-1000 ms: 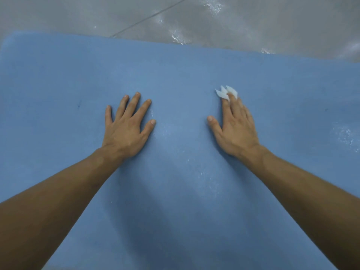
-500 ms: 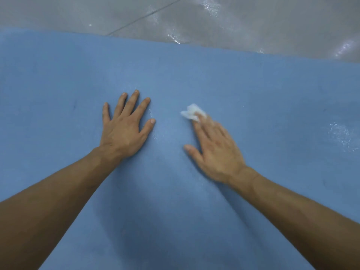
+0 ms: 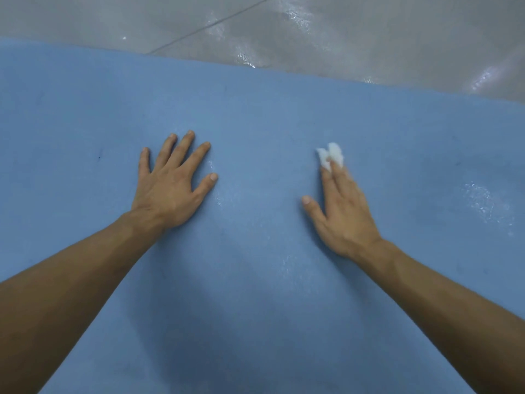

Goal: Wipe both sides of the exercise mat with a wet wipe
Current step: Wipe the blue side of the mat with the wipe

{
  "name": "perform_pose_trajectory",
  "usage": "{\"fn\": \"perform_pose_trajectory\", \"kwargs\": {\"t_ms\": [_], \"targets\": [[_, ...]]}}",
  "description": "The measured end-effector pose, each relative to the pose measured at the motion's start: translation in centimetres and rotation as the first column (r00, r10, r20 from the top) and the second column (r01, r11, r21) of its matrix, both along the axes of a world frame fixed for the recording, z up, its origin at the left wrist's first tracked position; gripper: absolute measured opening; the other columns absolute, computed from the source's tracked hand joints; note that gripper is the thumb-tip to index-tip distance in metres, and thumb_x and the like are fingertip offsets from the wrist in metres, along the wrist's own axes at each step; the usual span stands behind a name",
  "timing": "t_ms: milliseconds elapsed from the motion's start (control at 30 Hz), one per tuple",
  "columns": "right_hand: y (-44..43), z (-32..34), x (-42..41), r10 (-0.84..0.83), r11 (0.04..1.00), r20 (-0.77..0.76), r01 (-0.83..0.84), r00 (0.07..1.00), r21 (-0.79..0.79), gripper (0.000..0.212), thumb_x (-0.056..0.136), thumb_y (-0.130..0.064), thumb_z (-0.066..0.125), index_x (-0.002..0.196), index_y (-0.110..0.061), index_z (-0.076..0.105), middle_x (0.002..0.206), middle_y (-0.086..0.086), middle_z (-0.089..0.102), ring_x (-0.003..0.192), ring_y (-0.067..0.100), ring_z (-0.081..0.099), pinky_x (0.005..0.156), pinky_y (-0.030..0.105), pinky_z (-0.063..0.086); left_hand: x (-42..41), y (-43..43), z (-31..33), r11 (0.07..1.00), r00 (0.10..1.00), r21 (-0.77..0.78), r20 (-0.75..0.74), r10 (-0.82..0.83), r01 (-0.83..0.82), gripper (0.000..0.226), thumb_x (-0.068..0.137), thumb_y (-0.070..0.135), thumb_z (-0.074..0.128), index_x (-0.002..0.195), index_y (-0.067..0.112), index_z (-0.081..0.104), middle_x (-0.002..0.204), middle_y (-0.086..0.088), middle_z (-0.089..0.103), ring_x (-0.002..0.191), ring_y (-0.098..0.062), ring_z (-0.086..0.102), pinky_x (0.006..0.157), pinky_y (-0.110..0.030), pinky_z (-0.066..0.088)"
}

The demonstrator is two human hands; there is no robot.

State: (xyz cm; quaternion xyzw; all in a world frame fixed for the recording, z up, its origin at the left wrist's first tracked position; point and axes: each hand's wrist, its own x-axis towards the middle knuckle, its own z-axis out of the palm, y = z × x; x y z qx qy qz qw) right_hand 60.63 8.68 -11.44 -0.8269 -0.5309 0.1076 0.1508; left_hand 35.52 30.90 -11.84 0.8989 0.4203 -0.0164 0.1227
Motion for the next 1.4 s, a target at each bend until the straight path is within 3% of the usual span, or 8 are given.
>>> {"fn": "perform_pose_trajectory", "kwargs": {"t_ms": [133,233,567,700,900,1000,1233,1400], "targets": [[-0.6,0.5,-4.4,0.349,0.936,0.017,-0.348,0.937,-0.063,0.078,0.106,-0.056,0.037,0.167,-0.013,0.012,0.175,0.001,0.003,0.161,0.018,0.0,0.129,0.04,0.015,-0.3,1.0,-0.2,1.0,1.0,0.009,0.014,0.021,-0.022,0.073,0.097,0.071,0.016,0.163,0.039,0.018,0.173,0.011,0.004,0.159,-0.014,-0.001,0.127,-0.052,-0.001],[-0.3,-0.1,-4.0,0.437,0.895,0.092,-0.422,0.895,-0.145,0.075,0.107,-0.059,0.028,0.166,-0.013,0.019,0.175,0.002,0.011,0.161,0.02,0.006,0.129,0.04,0.013,-1.0,2.5,-0.3,0.998,0.998,0.013,0.018,0.066,-0.067,0.069,0.1,0.068,0.021,0.162,0.038,0.019,0.173,0.009,0.006,0.159,-0.014,0.001,0.127,-0.053,0.001],[5.1,0.1,6.3,-0.112,0.987,0.086,0.121,0.99,-0.109,0.079,0.101,-0.06,0.023,0.167,-0.018,0.012,0.171,0.005,0.02,0.157,0.025,0.019,0.127,0.046,0.02,-2.0,4.4,-0.1,0.997,0.997,0.005,0.008,0.077,-0.077,0.074,0.095,0.072,0.014,0.162,0.04,0.018,0.173,0.01,0.005,0.159,-0.014,0.001,0.127,-0.055,-0.001],[7.5,0.0,3.9,-0.154,0.983,-0.008,0.152,0.988,-0.1,0.077,0.107,-0.053,0.034,0.166,-0.011,0.008,0.175,0.005,0.004,0.161,0.019,0.001,0.13,0.042,0.009,-1.9,4.6,-0.3,0.997,0.997,0.009,0.01,0.072,-0.072,0.073,0.096,0.072,0.015,0.162,0.041,0.017,0.173,0.01,0.004,0.159,-0.014,0.0,0.127,-0.054,-0.003],[9.6,0.4,-5.1,0.293,0.953,-0.021,-0.294,0.956,-0.072,0.08,0.104,-0.055,0.029,0.165,-0.006,0.016,0.174,0.003,-0.002,0.161,0.019,-0.005,0.123,0.019,-0.013,-1.9,5.7,-0.2,0.998,0.998,0.006,0.016,0.067,-0.068,0.073,0.096,0.071,0.018,0.162,0.041,0.019,0.173,0.011,0.006,0.159,-0.014,0.001,0.127,-0.054,-0.002],[10.5,0.7,-7.3,0.441,0.894,0.02,-0.438,0.897,-0.091,0.08,0.103,-0.057,0.023,0.165,-0.008,0.017,0.174,0.001,-0.002,0.161,0.017,-0.007,0.125,0.021,-0.01,-1.8,6.8,0.0,0.996,0.996,0.015,0.003,0.089,-0.089,0.063,0.103,0.065,0.026,0.161,0.041,0.02,0.173,0.01,0.006,0.159,-0.015,0.002,0.126,-0.055,-0.002],[11.2,0.0,-3.1,0.31,0.942,0.13,-0.285,0.942,-0.176,0.079,0.102,-0.063,0.016,0.167,-0.019,0.006,0.175,-0.002,0.007,0.16,0.019,0.006,0.127,0.034,0.003,-2.0,7.4,-0.3,0.998,0.998,0.028,-0.003,0.056,-0.056,0.064,0.101,0.067,0.02,0.161,0.044,0.018,0.173,0.01,0.006,0.159,-0.017,0.001,0.126,-0.058,0.0],[12.8,-0.4,3.3,-0.062,0.991,0.134,0.077,0.989,-0.11,0.084,0.1,-0.062,0.022,0.163,-0.006,0.022,0.17,0.013,0.022,0.155,0.032,0.024,0.123,0.043,0.017,-1.9,7.5,-0.2,0.998,0.998,-0.01,-0.015,0.064,-0.064,0.062,0.103,0.065,0.024,0.161,0.046,0.014,0.173,0.012,-0.001,0.159,-0.014,-0.005,0.126,-0.056,-0.007]]}}
